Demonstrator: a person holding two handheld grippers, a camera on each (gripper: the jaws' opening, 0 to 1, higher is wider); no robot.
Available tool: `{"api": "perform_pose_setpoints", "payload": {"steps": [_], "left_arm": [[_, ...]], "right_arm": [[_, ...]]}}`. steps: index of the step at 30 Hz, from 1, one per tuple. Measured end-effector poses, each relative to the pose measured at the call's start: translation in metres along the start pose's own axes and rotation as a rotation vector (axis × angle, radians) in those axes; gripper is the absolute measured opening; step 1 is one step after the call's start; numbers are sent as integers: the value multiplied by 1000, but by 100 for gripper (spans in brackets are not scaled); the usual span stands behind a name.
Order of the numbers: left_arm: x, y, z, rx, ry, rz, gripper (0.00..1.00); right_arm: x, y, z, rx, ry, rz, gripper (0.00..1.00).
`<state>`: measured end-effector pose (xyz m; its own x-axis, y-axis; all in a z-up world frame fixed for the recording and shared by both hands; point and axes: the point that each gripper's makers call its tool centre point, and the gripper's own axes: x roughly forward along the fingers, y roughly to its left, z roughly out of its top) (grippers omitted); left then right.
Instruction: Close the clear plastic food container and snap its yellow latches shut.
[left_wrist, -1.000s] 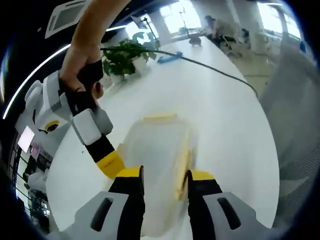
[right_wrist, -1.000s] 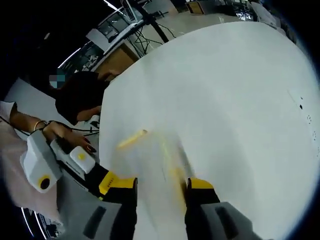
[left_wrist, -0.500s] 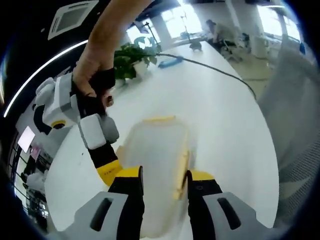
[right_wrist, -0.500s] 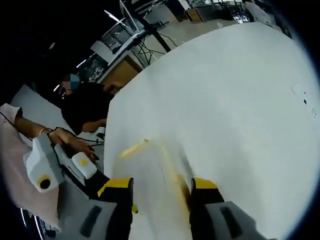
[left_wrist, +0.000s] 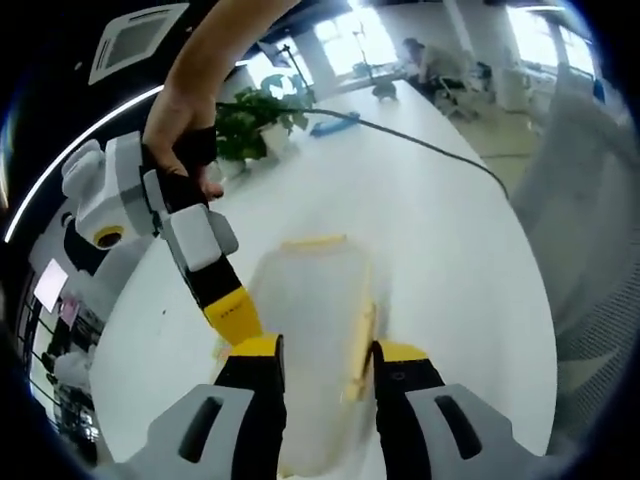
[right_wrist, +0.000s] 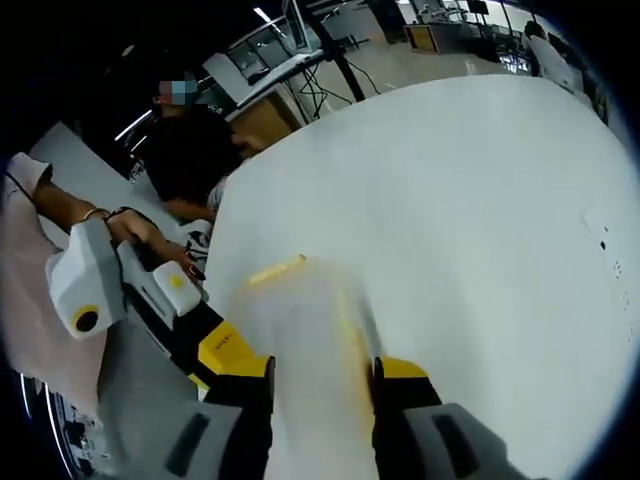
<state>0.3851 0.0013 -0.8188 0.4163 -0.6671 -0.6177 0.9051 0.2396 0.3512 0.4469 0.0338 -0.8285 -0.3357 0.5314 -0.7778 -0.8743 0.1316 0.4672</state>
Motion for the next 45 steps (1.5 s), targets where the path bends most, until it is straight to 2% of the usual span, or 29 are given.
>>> {"api": "perform_pose_setpoints", "payload": {"steps": [4,8,11,15,25,28,31,34,37,40,45], "left_arm": [[0,0,0,-23,-10,-3,30],[-1,-3,-1,-61,-40,18,29],[3,-3,0,-36,-25,20,29],[2,-3,2,-20,-41,9,30],[2,-5,3,8,-7,8,31],[2,-5,5,5,-5,12,32],[1,-4,7,-43,-15,22,32],[1,-7,7,-18,3,23,34],[-2,-9,7,-18,11,10,35],[-7,-6,4,-37,26,14,32],[-18,-2,-1,-86,27,17,34]], "right_arm": [[0,-1,0,37,30,28,31],[2,4,-1,22,49,66,29],[3,2,-1,27,50,78,29],[4,4,-1,25,32,74,31],[7,8,-1,-3,35,23,38],[6,7,0,-4,-2,-12,39],[3,7,1,-6,-49,-71,40],[2,7,2,13,-106,-109,40],[2,6,0,42,-129,-126,43],[0,2,0,53,-142,-161,47],[-7,4,-6,58,-153,-225,46]]}}
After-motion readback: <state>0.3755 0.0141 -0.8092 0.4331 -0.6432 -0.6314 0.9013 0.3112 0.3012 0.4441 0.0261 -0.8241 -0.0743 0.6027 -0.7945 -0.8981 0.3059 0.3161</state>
